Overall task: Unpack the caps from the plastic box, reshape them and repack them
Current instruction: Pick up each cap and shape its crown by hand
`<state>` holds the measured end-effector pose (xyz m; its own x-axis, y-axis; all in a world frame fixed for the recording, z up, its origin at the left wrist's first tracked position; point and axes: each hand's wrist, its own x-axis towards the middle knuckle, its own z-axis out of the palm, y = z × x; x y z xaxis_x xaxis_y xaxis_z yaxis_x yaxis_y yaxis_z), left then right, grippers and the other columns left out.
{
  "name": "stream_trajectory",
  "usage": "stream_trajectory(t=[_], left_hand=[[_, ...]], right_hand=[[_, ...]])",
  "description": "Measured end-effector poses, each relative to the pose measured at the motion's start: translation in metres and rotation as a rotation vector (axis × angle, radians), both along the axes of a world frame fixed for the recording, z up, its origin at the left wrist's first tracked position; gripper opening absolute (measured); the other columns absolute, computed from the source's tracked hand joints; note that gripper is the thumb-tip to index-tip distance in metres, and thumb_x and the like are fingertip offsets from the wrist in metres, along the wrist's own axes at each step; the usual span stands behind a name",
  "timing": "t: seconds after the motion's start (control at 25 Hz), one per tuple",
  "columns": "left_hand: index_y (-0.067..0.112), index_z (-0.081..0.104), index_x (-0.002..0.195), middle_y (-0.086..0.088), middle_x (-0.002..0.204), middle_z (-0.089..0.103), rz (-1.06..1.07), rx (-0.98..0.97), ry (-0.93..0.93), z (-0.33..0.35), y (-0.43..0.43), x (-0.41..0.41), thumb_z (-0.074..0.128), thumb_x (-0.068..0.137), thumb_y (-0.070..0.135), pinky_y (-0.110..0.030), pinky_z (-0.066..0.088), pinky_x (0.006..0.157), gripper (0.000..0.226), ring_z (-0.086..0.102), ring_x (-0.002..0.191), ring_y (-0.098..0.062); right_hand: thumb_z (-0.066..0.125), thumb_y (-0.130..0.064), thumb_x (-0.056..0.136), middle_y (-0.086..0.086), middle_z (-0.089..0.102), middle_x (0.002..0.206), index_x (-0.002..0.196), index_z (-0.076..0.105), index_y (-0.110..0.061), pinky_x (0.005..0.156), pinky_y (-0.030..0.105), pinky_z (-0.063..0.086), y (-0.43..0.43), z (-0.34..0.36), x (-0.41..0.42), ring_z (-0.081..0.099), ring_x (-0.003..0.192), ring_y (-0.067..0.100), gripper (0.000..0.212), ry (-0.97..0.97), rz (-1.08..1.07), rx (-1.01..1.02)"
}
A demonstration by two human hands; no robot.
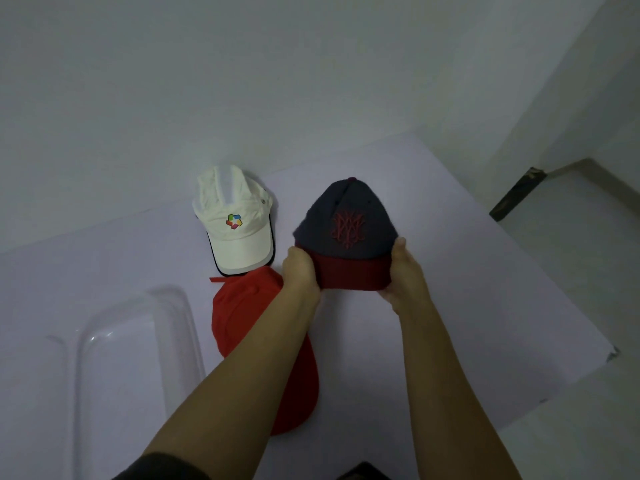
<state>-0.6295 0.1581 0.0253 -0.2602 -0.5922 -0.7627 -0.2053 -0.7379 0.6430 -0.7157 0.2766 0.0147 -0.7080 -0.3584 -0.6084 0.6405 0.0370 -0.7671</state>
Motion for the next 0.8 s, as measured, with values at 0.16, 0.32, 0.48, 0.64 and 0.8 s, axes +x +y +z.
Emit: stream_trajectory(t=[0.16,0.32,0.48,0.64,0.8], left_hand=[[0.000,0.053,0.124,-0.011,0.111,0.059,0.021,-0.209,-0.104,0.007,0.020,-0.005,0.021,0.101,0.032,-0.037,0.047,0.094,0.051,0.057,0.105,-0.032],[0.009,0.060,0.101,-0.008,0.083,0.063,0.005,0.068,0.097,0.013,0.030,-0.007,0.031,0.098,0.027,-0.032,0.057,0.062,0.035,0.061,0.074,-0.023],[0.008,0.063,0.097,-0.010,0.082,0.065,-0.039,0.084,0.122,0.017,0.031,-0.006,0.034,0.096,0.023,-0.032,0.057,0.060,0.033,0.062,0.071,-0.023],[0.018,0.046,0.128,-0.009,0.116,0.059,-0.047,-0.116,0.078,0.007,0.029,-0.002,0.022,0.095,0.040,-0.047,0.049,0.094,0.047,0.057,0.103,-0.026],[0.016,0.053,0.114,0.001,0.090,0.057,-0.149,-0.283,0.087,0.008,0.033,0.005,0.029,0.076,0.041,-0.043,0.049,0.090,0.051,0.054,0.089,-0.020]], right_hand=[[0.026,-0.040,0.102,0.015,0.056,0.132,0.137,0.046,-0.009,0.064,0.034,0.055,-0.010,0.010,0.016,0.061,0.105,0.026,0.050,-0.228,-0.139,-0.017],[0.038,-0.029,0.102,0.009,0.067,0.094,0.127,0.055,-0.006,0.044,0.024,0.054,-0.015,0.023,0.016,0.062,0.071,0.020,0.038,-0.249,-0.105,-0.070],[0.041,-0.013,0.100,0.010,0.061,0.077,0.113,0.061,-0.003,0.036,0.023,0.050,-0.016,0.030,0.022,0.062,0.053,0.020,0.026,-0.233,-0.023,-0.054],[0.031,-0.025,0.101,0.001,0.063,0.088,0.095,0.063,-0.015,0.063,0.028,0.050,-0.013,0.024,0.020,0.058,0.078,0.015,0.034,0.113,-0.166,0.049],[0.030,-0.031,0.102,-0.004,0.049,0.133,0.143,0.036,-0.025,0.095,0.025,0.037,0.001,0.023,0.027,0.043,0.111,0.003,0.043,0.636,-0.065,0.234]])
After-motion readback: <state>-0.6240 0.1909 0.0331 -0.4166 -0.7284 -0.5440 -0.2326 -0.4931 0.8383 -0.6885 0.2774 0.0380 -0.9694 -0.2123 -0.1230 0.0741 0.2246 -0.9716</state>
